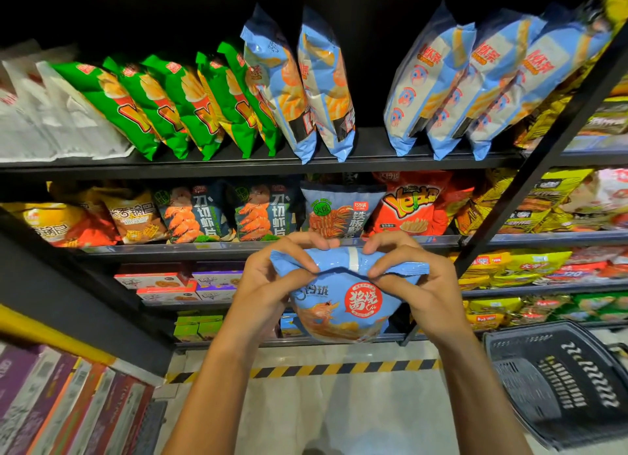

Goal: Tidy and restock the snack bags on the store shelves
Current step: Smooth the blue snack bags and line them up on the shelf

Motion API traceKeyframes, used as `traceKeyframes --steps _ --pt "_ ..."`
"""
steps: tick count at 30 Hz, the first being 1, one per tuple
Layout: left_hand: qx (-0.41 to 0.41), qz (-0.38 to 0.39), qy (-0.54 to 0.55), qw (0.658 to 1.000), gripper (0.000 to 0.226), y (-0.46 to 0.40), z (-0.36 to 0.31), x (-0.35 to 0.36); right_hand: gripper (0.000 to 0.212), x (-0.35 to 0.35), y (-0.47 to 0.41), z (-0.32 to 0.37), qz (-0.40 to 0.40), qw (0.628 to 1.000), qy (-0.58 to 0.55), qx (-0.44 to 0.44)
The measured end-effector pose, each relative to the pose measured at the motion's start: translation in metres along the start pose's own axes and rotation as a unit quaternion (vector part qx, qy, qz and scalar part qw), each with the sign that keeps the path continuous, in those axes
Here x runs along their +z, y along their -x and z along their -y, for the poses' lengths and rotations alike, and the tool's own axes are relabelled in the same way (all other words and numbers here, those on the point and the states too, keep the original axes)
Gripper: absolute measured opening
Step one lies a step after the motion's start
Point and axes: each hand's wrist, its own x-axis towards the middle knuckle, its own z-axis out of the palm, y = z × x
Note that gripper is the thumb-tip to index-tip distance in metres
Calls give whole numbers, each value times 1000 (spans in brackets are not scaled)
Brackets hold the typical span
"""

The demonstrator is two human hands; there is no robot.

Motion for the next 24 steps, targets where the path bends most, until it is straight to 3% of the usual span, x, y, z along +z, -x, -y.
traceKeyframes --steps 6,11,17,21,24 --pt "10 -8 9 1000 10 0 6 2 17 0 2 0 -14 1000 3 8" --pt "25 -43 28 998 27 -1 11 3 23 -1 4 7 -63 997 13 41" --pt "42 -21 15 999 15 -4 16 3 32 1 3 4 -136 987 -14 80" --pt "39 -29 12 999 14 -5 18 3 35 0 2 2 -132 986 -22 94" --pt "49 -70 14 996 21 -5 21 4 42 -2 2 0 -69 989 -63 111"
